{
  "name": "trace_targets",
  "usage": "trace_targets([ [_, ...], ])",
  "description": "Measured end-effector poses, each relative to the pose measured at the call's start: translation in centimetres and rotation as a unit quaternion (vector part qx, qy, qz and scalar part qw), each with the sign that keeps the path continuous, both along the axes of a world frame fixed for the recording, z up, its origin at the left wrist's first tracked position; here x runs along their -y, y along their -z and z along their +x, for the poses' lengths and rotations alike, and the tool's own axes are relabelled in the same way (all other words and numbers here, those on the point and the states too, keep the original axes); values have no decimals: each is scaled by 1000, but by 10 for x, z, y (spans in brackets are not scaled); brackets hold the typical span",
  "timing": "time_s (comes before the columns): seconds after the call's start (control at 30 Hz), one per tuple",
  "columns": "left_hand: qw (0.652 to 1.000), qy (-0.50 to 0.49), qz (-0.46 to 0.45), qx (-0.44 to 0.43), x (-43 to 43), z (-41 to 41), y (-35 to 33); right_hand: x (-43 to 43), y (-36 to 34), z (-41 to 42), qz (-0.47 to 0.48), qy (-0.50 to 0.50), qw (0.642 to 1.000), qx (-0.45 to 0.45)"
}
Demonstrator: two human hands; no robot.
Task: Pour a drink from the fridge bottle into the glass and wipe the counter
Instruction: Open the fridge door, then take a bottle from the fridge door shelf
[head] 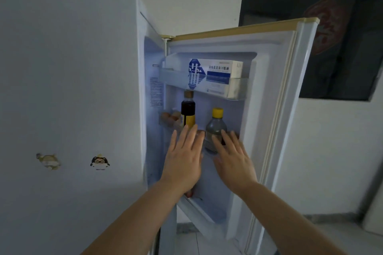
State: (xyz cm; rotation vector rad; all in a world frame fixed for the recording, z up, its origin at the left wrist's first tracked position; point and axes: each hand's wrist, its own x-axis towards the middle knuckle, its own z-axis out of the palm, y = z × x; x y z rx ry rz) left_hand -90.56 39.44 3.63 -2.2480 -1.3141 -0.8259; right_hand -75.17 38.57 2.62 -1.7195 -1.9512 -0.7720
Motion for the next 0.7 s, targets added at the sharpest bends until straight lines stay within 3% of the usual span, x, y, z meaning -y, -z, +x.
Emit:
trace_targets([
  [0.13,995,-22,-101,7,-33,21,9,-18,11,29,20,-29,999,15],
  [0.37,986,-29,-165,6,-83,67,10,-48,16,91,54,-94,994,17],
  [0.7,986,3,-164,-2,-119,114,13,-90,21,162,28,-100,991,-86],
])
